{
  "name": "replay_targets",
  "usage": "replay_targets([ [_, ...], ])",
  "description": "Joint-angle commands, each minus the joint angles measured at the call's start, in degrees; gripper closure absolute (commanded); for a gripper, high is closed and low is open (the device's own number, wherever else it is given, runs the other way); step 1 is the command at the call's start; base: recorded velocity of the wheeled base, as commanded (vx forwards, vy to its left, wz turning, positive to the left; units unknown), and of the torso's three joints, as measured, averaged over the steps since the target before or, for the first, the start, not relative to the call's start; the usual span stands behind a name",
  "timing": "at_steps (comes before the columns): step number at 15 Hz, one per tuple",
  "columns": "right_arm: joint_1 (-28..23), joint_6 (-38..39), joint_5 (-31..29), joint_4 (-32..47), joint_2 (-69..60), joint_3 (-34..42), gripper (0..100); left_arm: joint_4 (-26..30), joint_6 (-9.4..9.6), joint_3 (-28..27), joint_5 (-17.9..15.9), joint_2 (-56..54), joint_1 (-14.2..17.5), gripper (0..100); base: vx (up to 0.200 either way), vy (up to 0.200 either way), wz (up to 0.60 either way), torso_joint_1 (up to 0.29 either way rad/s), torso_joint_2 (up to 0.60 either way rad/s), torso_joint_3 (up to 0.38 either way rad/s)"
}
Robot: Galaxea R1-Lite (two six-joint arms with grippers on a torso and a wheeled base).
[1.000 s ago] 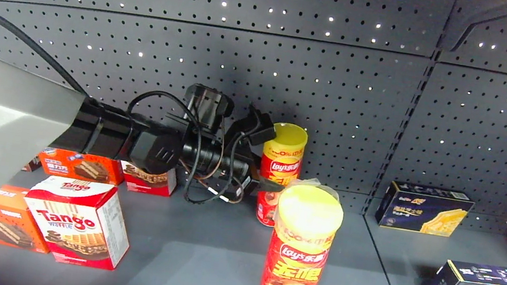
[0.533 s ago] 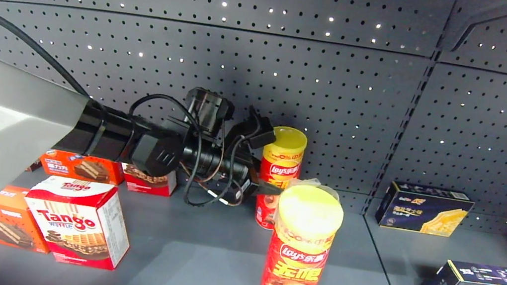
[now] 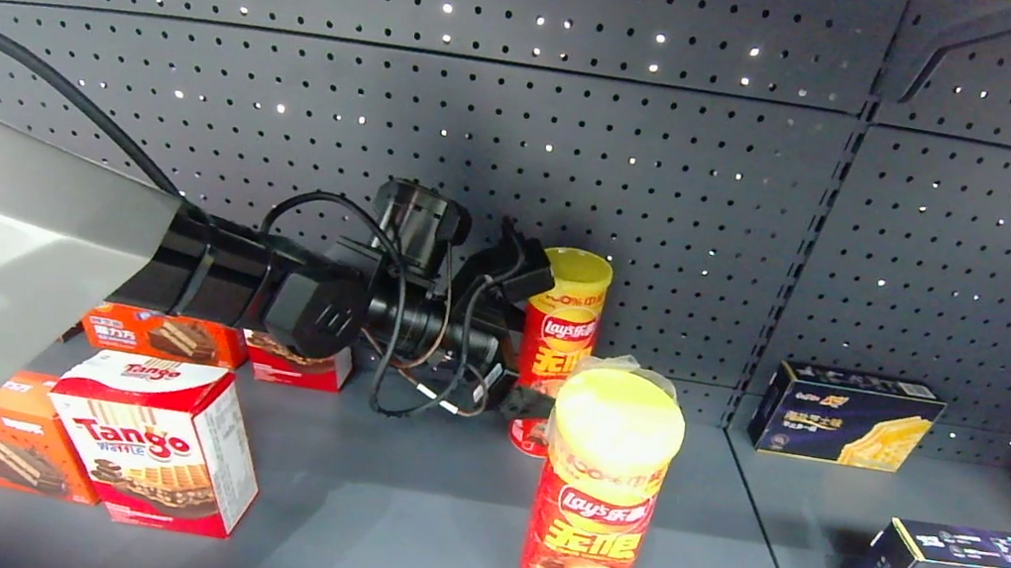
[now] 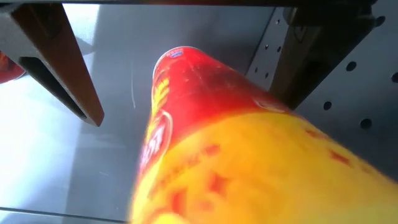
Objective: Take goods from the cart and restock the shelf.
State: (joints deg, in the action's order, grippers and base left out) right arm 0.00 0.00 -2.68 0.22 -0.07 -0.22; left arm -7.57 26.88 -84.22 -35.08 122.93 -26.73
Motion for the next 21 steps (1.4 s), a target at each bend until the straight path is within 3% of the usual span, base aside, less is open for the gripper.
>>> replay_targets([
  [1, 0.0, 0.0, 0.0, 0.0, 0.1, 0.0, 0, -0.1, 0.01, 1.0, 0.2, -0.4, 0.3, 0, 0.0, 0.0, 0.0, 0.0, 0.0, 0.0],
  [7, 0.0, 0.0, 0.0, 0.0, 0.1, 0.0, 0, -0.6, -0.07, 8.9, 1.1, -8.9, 1.9, 0, 0.0, 0.0, 0.0, 0.0, 0.0, 0.0],
  [12, 0.0, 0.0, 0.0, 0.0, 0.1, 0.0, 0, -0.6, -0.6, 15.8, 3.7, -19.5, 4.5, 0, 0.0, 0.0, 0.0, 0.0, 0.0, 0.0],
  [16, 0.0, 0.0, 0.0, 0.0, 0.1, 0.0, 0, -0.6, -2.1, 23.6, 7.3, -30.0, 6.4, 0, 0.0, 0.0, 0.0, 0.0, 0.0, 0.0],
  [18, 0.0, 0.0, 0.0, 0.0, 0.1, 0.0, 0, -0.8, -2.1, 24.6, 9.1, -30.9, 6.4, 0, 0.0, 0.0, 0.0, 0.0, 0.0, 0.0],
  [19, 0.0, 0.0, 0.0, 0.0, 0.1, 0.0, 0, -1.7, -2.18, 26.2, 11.9, -32.4, 6.1, 0, 0.0, 0.0, 0.0, 0.0, 0.0, 0.0],
  [21, 0.0, 0.0, 0.0, 0.0, 0.1, 0.0, 0, -2.2, -3.77, 26.6, 14.0, -33.6, 4.6, 0, 0.0, 0.0, 0.0, 0.0, 0.0, 0.0],
])
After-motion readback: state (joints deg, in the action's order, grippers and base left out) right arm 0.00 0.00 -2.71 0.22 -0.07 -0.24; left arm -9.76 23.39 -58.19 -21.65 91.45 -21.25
